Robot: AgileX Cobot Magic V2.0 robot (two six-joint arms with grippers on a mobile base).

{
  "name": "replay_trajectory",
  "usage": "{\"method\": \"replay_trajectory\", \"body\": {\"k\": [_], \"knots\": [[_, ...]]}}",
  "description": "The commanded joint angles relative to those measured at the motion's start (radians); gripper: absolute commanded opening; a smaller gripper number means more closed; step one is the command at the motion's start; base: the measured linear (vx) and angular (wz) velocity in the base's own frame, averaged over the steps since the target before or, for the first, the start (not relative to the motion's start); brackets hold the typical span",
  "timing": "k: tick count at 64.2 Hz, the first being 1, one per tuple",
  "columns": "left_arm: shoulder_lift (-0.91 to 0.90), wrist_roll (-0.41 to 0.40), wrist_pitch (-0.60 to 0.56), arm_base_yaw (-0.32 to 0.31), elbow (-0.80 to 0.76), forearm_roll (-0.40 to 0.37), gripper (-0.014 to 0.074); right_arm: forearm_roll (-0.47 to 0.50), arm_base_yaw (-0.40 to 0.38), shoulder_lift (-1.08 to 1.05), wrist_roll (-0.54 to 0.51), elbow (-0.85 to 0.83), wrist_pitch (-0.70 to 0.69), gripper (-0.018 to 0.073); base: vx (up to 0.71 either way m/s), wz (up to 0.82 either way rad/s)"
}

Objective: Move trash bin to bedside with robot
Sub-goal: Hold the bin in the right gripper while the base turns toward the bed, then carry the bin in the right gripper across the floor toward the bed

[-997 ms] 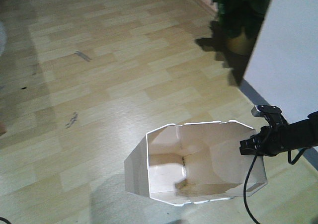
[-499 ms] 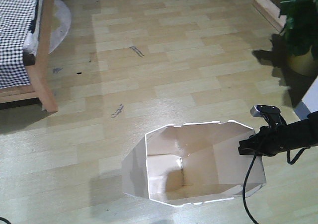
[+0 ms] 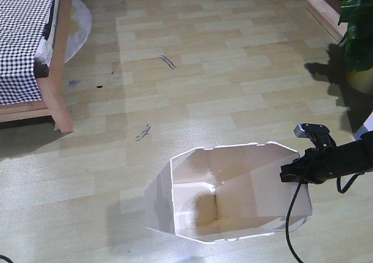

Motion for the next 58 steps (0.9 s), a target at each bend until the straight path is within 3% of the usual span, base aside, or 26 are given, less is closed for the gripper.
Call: {"method": "replay_trajectory", "body": {"k": [1,58], "knots": [[-0.007,-0.014,-0.074,-0.006,0.012,-0.009,-0.0006,0.078,-0.001,-0.068,0.013,-0.013,0.216,-0.0003,0.08,0.00],[-0.007,-0.014,-0.074,-0.006,0.012,-0.009,-0.0006,0.078,-0.001,-0.068,0.013,-0.013,0.216,-0.0003,0.19,-0.03]]}}
